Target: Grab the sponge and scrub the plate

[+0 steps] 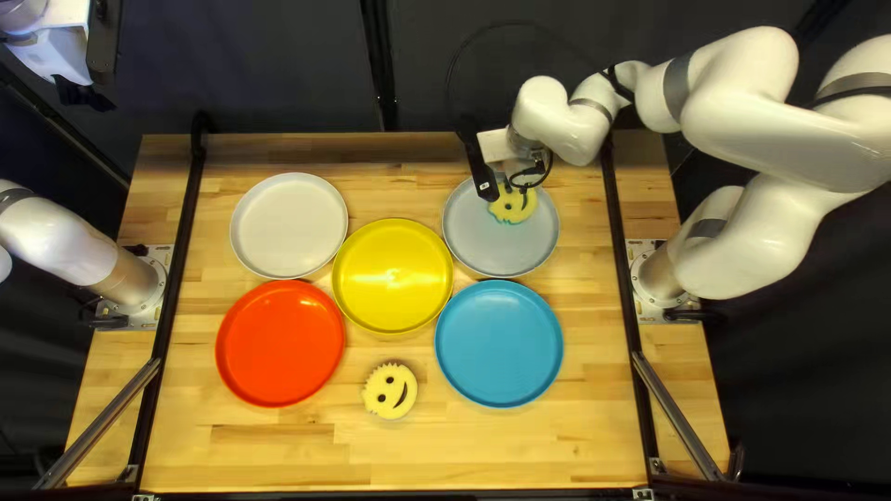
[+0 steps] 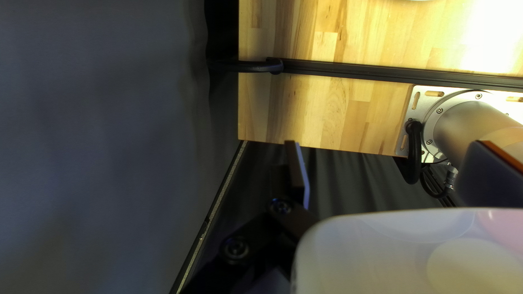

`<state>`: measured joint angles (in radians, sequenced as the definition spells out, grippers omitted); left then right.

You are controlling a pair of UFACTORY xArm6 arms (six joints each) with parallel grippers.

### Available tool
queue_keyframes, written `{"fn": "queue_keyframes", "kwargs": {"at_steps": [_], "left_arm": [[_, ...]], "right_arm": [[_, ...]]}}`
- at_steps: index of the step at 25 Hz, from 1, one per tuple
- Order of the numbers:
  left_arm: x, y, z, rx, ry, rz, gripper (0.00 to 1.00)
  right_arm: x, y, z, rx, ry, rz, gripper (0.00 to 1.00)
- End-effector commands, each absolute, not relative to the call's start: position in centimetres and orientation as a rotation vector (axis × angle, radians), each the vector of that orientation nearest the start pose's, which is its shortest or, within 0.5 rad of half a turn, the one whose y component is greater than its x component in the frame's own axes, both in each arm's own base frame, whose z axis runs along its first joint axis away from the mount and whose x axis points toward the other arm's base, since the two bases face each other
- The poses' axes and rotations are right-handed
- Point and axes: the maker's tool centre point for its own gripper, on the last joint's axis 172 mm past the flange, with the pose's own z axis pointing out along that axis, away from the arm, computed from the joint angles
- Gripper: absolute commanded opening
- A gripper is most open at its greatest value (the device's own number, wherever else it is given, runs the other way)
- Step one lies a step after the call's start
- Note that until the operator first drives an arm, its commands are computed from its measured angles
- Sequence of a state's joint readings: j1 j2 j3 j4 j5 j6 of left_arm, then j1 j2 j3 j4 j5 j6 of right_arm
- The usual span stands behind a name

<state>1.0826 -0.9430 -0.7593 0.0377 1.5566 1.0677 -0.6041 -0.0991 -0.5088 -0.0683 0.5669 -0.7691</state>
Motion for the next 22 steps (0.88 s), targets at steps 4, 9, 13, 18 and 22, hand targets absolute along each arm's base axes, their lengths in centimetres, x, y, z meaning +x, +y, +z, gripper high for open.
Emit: {"fn": "queue_keyframes", "kwargs": {"at_steps": [4, 9, 13, 18, 22], "left_arm": [[10.6, 22.1, 34.4, -2.995, -0.026, -0.054, 1.00], [10.6, 22.1, 34.4, -2.995, -0.026, -0.054, 1.00], [10.6, 22.1, 34.4, -2.995, -0.026, -0.054, 1.00], [10.6, 22.1, 34.4, -2.995, -0.026, -0.054, 1.00], [10.6, 22.1, 34.4, -2.995, -0.026, -0.054, 1.00]], "right_arm": [[30.1, -21.8, 5.8, -3.188, -0.308, -0.010, 0.00], [30.0, -20.9, 5.5, -3.190, -0.309, -0.008, 0.00], [30.2, -18.9, 4.8, -3.186, -0.323, 0.003, 0.00], [30.0, -16.2, 4.8, -3.186, -0.343, 0.012, 0.00], [29.9, -13.5, 4.9, -3.190, -0.369, 0.017, 0.00]]}}
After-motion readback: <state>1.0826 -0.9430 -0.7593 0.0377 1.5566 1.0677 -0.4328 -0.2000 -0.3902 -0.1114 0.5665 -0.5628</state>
